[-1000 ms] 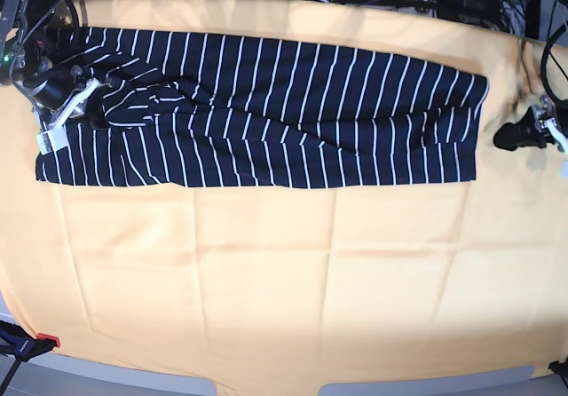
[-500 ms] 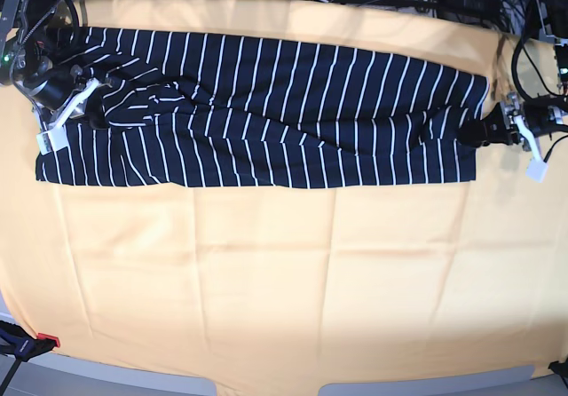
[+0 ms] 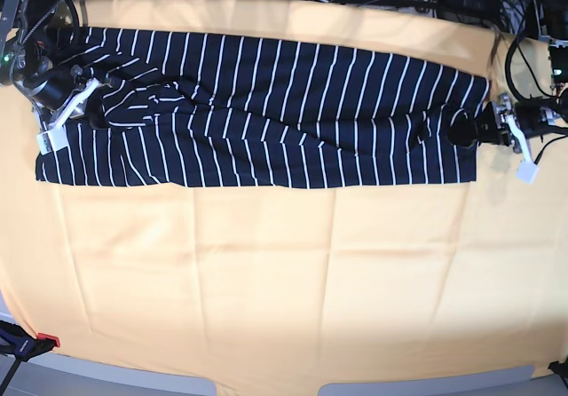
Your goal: Fold the T-shirt properly
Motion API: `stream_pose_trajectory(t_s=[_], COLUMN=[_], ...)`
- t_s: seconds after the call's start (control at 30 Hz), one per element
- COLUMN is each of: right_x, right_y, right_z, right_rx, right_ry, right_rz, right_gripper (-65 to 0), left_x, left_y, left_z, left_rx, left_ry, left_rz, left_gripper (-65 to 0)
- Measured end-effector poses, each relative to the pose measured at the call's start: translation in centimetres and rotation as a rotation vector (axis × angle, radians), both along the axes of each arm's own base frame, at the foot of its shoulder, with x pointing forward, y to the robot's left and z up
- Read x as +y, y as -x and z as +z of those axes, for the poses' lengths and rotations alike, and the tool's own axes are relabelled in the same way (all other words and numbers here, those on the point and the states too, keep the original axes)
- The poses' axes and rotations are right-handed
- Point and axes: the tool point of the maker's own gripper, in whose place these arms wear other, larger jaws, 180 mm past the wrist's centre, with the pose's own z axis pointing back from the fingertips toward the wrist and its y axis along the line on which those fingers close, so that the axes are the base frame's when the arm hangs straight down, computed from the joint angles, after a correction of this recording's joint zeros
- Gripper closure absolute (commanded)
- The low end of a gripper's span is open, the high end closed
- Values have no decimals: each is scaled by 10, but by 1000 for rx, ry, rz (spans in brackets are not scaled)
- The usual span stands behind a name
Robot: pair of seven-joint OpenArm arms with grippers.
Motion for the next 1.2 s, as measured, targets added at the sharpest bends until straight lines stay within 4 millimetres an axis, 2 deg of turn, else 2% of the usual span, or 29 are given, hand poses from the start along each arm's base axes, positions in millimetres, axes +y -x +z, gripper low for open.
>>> stream_pose_trajectory(t_s=[0.17, 0.23, 0.33, 0.43, 0.5, 0.77, 1.03, 1.2], right_x=[0, 0, 0, 0, 0, 0, 0, 0], right_y=[-1, -1, -1, -1, -1, -3, -3, -3], right_z=[1, 1, 1, 1, 1, 3, 3, 3], right_rx=[-9, -10, -10, -10, -10, -23, -23, -23], right_ry=[-3, -3, -3, -3, -3, -7, -7, -6], right_rz=[-3, -3, -3, -3, -3, -6, -6, -5], right_gripper=[0, 0, 0, 0, 0, 0, 0, 0], left_x=[-23, -28, -27, -16, -11, 8, 3, 0], left_y=[5, 8, 11, 13, 16, 12, 12, 0], left_z=[1, 3, 3, 1, 1, 9, 5, 14], left_rx=[-12, -15, -4, 46, 67, 54, 68, 54], left_ry=[-7, -15, -48, -83, -100, -147, -134, -139], left_rz=[-99, -134, -158, -141, -137, -118, -107, -103], left_gripper=[-319, -277, -168, -41, 0, 0, 0, 0])
